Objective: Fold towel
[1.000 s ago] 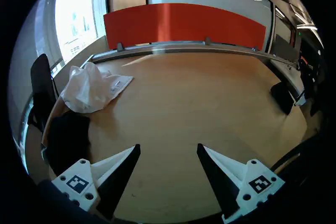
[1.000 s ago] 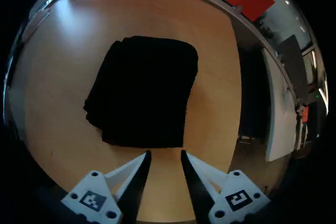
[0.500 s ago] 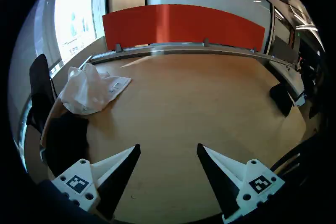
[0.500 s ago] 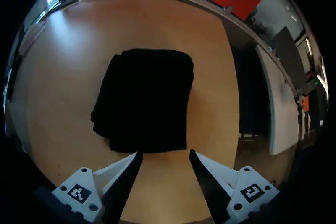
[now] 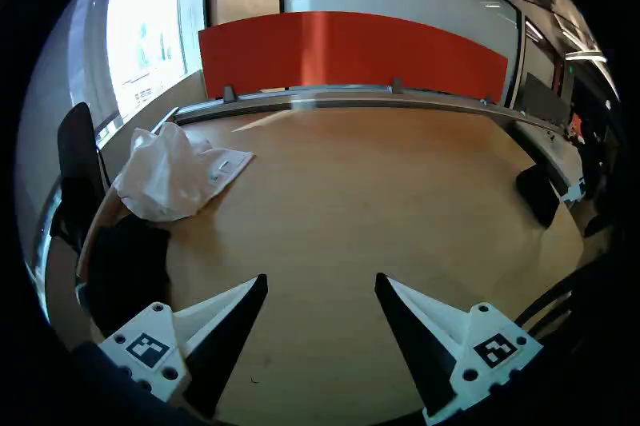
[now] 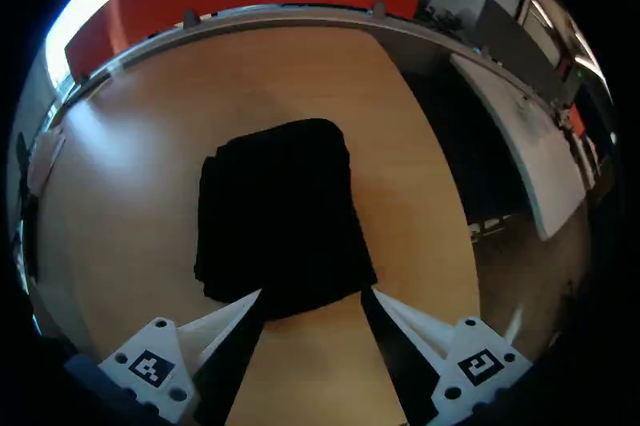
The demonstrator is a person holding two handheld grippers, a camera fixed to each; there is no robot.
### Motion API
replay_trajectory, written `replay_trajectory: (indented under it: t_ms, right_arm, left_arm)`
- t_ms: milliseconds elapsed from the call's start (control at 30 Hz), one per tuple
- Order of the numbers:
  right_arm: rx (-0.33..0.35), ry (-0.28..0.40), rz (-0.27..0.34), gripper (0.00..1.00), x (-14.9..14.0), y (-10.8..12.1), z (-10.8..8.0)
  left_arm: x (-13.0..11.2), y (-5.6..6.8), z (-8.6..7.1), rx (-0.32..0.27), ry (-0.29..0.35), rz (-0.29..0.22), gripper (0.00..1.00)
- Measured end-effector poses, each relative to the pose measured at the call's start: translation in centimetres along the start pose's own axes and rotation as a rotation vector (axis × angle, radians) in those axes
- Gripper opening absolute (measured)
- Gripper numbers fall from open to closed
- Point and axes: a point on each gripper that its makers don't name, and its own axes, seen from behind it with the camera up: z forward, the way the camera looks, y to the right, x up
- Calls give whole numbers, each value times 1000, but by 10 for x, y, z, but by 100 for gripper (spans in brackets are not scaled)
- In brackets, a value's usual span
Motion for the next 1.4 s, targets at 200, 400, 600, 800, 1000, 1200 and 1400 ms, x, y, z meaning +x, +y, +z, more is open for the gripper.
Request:
replay_trajectory:
  t_ms: [200, 400, 600, 800, 1000, 1200, 1400]
  right_arm:
    - [-3, 19, 43, 86, -2, -4, 0]
    - [-34, 93, 42, 86, 12, -5, -6]
    - [-58, 229, 66, 86, 42, -11, -24]
    - [-66, 379, 104, 86, 72, -23, -49]
    - [-60, 536, 124, 86, 103, -37, -78]
    - [-81, 684, 124, 86, 126, -43, -107]
    - [-89, 727, 84, 86, 130, -52, -114]
  left_arm:
    - [1, 2, 2, -6, -2, -4, 100]
    - [2, 4, 3, -9, 0, 1, 100]
    - [7, 6, 5, -14, 6, -2, 100]
    - [14, 7, 8, -16, 17, -10, 100]
    - [18, 8, 9, -20, 22, -9, 100]
    - [21, 10, 9, -20, 28, -9, 100]
    - [22, 11, 10, -23, 34, -14, 100]
